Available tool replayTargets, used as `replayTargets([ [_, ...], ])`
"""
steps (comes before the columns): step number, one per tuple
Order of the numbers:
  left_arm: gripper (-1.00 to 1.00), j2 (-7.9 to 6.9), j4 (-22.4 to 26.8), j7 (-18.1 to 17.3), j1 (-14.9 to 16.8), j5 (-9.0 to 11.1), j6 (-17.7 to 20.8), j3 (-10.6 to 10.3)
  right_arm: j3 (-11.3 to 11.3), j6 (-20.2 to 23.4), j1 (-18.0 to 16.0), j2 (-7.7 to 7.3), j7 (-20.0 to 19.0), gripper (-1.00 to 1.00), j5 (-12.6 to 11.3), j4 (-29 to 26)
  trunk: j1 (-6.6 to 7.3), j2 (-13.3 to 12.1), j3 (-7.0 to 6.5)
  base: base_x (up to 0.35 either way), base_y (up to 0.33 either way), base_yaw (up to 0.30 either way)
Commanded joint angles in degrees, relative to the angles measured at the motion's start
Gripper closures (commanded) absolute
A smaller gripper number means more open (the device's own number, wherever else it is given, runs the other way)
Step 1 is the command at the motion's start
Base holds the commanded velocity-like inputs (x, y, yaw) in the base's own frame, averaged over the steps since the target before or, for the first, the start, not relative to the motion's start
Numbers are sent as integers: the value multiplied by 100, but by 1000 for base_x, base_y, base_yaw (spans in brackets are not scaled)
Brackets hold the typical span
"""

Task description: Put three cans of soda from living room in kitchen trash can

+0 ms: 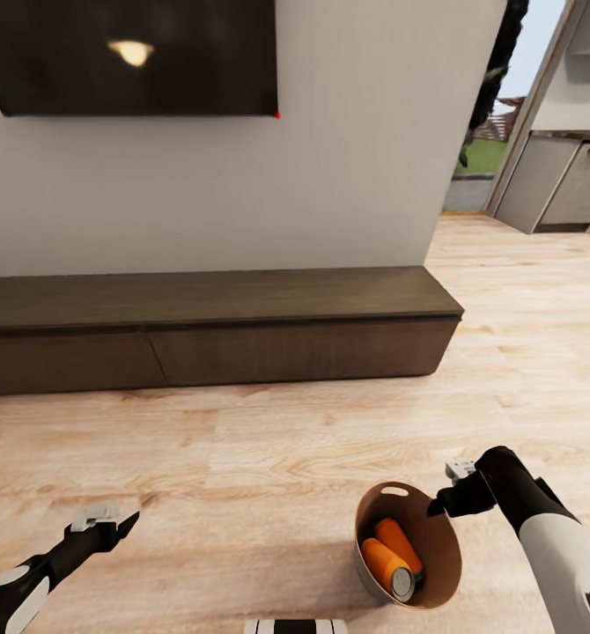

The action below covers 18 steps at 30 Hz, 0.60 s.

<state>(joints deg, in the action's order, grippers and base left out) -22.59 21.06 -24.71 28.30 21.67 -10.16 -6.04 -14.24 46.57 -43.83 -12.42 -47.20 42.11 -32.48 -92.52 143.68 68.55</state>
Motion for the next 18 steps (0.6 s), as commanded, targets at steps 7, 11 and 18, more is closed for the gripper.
replayTargets([
  [7,-100,6,-107,1,0,0,17,2,7,3,224,40,8,-100,-1,-396,18,-10,-156,0,0,0],
  [11,-100,35,-241,1,0,3,16,5,8,7,277,45,9,-100,-1,-524,28,-15,-244,0,0,0],
  [18,-100,74,-313,-1,0,1,22,7,9,9,302,47,5,-100,-7,-593,46,-24,-399,0,0,0],
])
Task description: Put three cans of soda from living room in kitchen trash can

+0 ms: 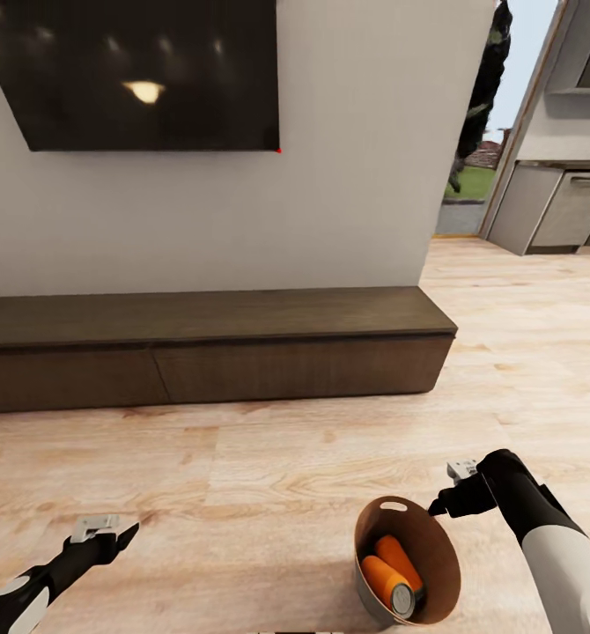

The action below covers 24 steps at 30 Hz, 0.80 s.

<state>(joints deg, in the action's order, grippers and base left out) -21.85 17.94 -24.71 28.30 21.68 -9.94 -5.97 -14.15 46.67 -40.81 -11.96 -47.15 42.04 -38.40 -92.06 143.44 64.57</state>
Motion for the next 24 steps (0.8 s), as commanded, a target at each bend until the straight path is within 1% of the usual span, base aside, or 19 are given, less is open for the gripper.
replayTargets([
  [1,-100,1,-4,0,0,-2,0,0,0,0,1,0,-1,-100,2,-2,2,-2,-23,0,0,0],
  [15,-100,9,-18,1,1,-6,42,0,0,-6,77,0,4,-100,-3,-4,39,-22,-333,0,0,0],
  [20,-100,13,-18,2,6,-6,103,0,-1,-12,174,0,8,-100,3,-22,149,-222,-423,0,0,0],
  [24,-100,18,-18,9,8,-6,117,0,-6,-16,275,0,5,-100,4,-147,237,-383,-494,0,0,0],
])
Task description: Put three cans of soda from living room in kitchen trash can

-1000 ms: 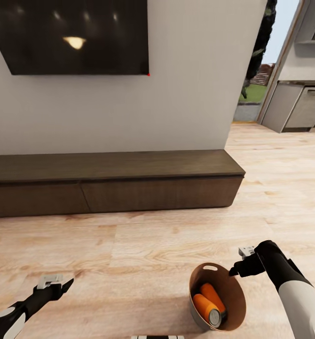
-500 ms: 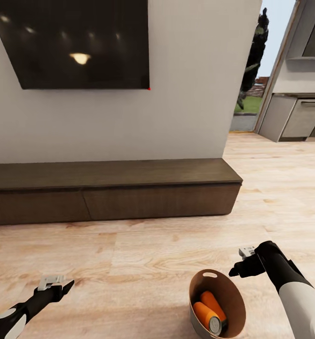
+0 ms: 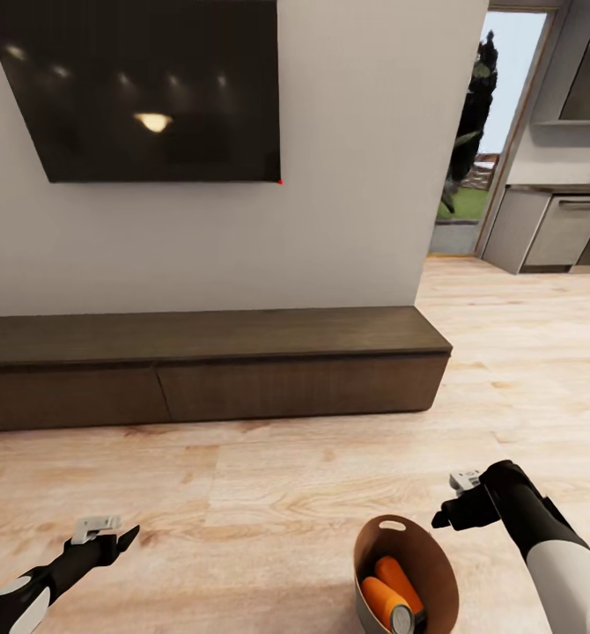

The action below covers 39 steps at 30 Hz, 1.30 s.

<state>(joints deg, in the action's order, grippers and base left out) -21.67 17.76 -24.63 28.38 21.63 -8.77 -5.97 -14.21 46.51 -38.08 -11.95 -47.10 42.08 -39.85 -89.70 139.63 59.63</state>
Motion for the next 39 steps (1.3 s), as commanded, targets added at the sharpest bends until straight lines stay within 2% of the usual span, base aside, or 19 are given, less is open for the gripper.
replayTargets([
  [1,-100,1,0,9,0,-1,2,0,-1,0,23,-2,0,-100,0,-29,22,-42,-18,0,0,0],
  [5,-100,26,0,79,0,-1,12,0,2,-1,219,-1,-1,-100,-4,-232,110,-202,-90,0,0,0],
  [27,-100,39,0,102,-1,-1,16,0,-1,-17,486,17,-15,-100,-7,-381,594,-1084,-485,0,0,0],
  [39,-100,70,0,138,-1,-1,19,-6,7,-117,1150,34,-12,-100,-10,-1347,857,-1566,-701,0,0,0],
])
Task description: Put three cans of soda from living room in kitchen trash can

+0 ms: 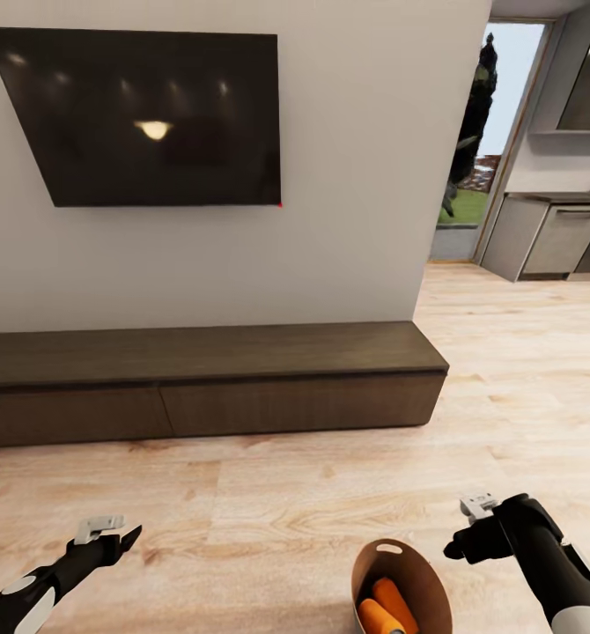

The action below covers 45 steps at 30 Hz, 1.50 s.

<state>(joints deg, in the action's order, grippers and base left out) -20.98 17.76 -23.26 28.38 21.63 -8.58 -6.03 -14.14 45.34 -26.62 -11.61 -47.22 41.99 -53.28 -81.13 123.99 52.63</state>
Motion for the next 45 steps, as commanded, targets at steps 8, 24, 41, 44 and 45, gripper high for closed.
replayTargets([
  [8,-100,5,0,108,-2,-8,0,-3,1,-4,980,203,-2,-100,-6,-1575,176,-322,-144,0,0,0],
  [24,-100,13,-9,131,-1,-11,-2,-17,-3,-9,2473,636,-16,-100,-7,-3433,528,-964,-431,0,0,0],
  [41,-100,551,-520,903,1,-232,554,-822,-954,-1518,3183,572,-21,-100,-542,-2927,901,-1646,-737,0,0,0],
  [44,-100,571,-588,1076,1,-238,678,-852,-1228,-1960,3199,553,-21,-100,-568,-2499,967,-1766,-790,0,0,0],
  [45,-100,579,-610,1149,-1,-241,703,-859,-1322,-2133,3202,548,-22,-100,-572,-2344,989,-1806,-808,0,0,0],
])
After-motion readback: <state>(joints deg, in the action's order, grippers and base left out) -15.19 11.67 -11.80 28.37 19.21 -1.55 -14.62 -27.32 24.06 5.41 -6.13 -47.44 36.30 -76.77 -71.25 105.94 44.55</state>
